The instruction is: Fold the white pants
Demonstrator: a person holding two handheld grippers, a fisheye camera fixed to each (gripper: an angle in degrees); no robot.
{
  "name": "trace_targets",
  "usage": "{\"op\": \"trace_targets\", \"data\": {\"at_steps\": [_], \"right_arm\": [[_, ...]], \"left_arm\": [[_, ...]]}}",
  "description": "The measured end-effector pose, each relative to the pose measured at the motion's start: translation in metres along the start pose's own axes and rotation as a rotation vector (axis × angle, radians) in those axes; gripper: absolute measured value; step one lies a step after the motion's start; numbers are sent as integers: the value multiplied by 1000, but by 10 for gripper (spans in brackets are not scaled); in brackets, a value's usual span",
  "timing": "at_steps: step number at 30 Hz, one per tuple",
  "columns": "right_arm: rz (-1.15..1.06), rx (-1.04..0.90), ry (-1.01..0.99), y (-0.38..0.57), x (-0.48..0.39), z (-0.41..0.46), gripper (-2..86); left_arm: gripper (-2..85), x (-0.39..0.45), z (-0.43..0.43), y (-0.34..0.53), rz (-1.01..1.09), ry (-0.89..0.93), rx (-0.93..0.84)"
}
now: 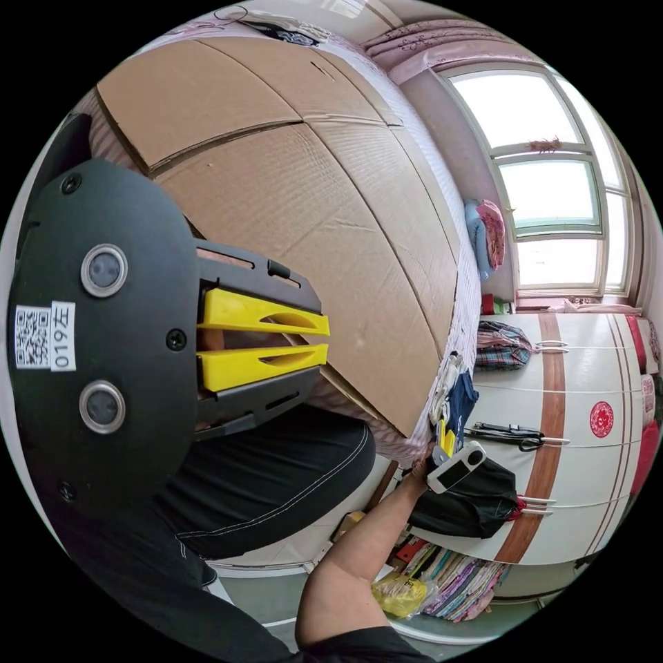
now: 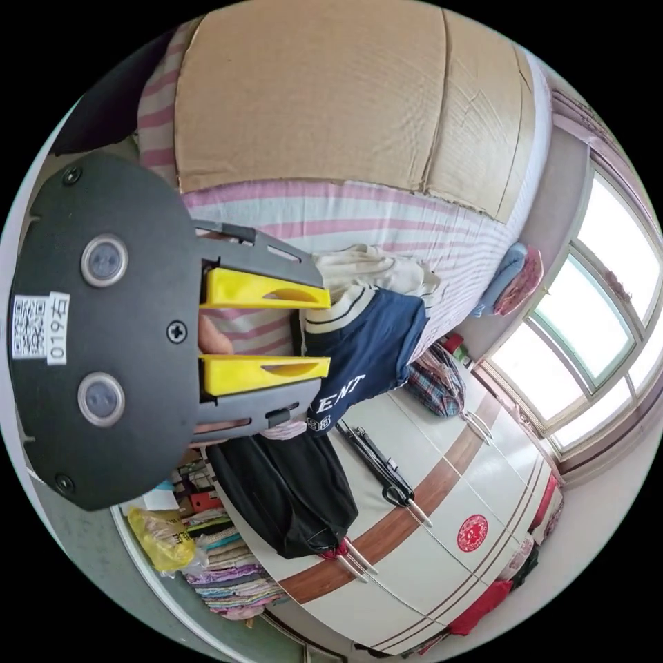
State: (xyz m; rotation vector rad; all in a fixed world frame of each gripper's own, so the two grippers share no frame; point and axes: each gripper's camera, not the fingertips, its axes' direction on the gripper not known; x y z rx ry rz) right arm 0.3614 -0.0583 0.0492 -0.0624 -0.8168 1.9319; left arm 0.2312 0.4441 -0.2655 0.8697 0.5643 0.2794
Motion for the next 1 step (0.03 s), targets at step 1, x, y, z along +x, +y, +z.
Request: {"op": "trace_targets", "data": {"at_steps": [1], "right_arm": [[61,37,-32,2,11,-18,66]], "left_arm": [[15,-2,0,0,-7,0,1]]}}
